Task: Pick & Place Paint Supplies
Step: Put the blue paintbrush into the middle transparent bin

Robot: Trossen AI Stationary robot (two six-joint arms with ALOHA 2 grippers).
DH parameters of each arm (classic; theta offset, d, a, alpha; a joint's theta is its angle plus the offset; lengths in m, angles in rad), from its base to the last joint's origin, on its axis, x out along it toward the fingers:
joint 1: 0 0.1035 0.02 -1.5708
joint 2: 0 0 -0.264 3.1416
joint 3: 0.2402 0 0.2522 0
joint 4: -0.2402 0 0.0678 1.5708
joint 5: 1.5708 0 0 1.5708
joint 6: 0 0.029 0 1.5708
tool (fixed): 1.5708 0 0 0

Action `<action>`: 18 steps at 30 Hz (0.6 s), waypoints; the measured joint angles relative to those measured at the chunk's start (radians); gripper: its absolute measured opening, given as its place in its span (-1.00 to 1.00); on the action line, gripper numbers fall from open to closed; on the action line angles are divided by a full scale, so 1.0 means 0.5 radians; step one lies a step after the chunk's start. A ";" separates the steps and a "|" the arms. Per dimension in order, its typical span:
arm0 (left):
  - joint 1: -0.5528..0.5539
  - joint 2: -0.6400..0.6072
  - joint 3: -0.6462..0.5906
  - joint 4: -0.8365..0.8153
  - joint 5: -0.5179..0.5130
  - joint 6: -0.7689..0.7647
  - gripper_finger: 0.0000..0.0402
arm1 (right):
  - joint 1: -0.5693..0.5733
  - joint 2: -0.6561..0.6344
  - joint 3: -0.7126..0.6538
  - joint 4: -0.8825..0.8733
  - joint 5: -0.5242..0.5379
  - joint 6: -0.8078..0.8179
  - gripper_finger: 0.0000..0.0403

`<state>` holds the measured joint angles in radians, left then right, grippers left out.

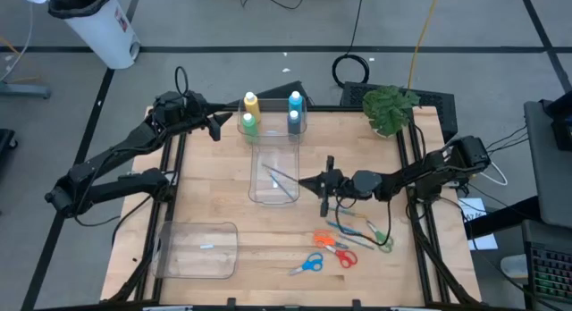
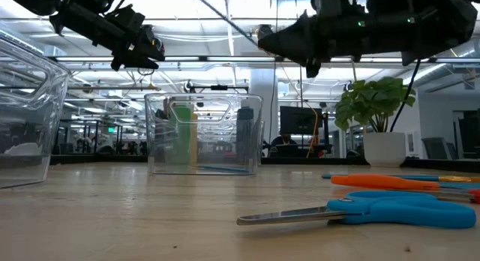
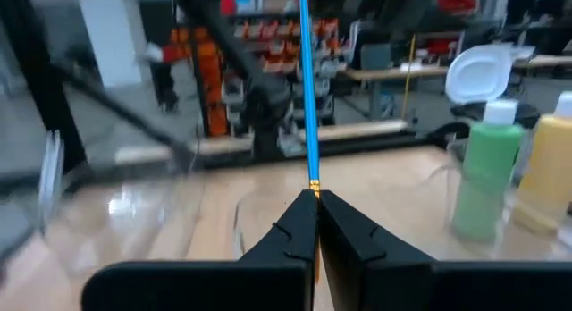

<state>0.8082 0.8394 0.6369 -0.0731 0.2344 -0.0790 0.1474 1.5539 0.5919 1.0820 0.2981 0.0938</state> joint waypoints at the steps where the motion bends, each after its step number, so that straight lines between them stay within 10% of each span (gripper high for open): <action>1: 0.000 0.000 0.000 0.000 0.000 0.000 0.06 | -0.009 0.000 0.002 0.043 0.036 0.042 -1.00; 18: 0.000 0.000 0.000 0.000 0.000 0.001 0.06 | -0.057 0.002 0.002 0.112 0.302 0.374 -1.00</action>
<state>0.8082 0.8394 0.6369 -0.0731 0.2344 -0.0788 0.1188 1.5547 0.5930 1.1382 0.4488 0.2806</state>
